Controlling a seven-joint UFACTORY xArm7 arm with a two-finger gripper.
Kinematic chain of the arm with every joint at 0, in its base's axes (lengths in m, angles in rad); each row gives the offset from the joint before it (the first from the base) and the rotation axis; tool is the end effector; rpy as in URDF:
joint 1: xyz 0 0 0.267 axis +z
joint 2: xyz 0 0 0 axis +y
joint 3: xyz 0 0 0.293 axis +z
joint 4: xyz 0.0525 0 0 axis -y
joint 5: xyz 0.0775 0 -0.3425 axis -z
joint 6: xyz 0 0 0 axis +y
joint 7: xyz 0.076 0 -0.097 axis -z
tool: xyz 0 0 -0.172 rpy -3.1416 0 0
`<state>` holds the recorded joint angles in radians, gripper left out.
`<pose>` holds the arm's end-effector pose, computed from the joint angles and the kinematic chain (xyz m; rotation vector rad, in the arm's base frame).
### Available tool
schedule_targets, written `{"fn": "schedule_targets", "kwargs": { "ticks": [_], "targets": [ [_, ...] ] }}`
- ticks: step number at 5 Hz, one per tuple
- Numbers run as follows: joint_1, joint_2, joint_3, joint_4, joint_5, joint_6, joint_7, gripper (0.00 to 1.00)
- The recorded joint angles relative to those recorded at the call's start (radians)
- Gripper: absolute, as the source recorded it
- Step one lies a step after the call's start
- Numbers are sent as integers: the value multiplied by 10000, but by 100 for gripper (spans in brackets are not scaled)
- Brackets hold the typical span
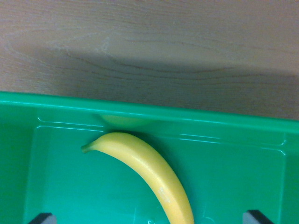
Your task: Pick fruit
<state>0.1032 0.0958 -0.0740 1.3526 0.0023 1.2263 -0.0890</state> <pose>0.5139 0.0156 0.2551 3.1300 0.1847 0.0480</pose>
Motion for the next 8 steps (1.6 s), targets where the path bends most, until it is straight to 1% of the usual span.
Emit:
{"fn": "schedule_targets", "kwargs": {
  "ticks": [1,2,3,4,5,6,7,8],
  "targets": [
    [7,147,-10,-303,-22,-464,-188,0],
    [7,147,-10,-303,-22,-464,-188,0],
    [15,297,-20,-611,-45,-937,-381,0],
    [15,297,-20,-611,-45,-937,-381,0],
    [23,447,-30,-920,-68,-1410,-573,0],
    [23,447,-30,-920,-68,-1410,-573,0],
    [30,597,-41,-1230,-91,-1884,-766,0],
    [30,597,-41,-1230,-91,-1884,-766,0]
  ]
}}
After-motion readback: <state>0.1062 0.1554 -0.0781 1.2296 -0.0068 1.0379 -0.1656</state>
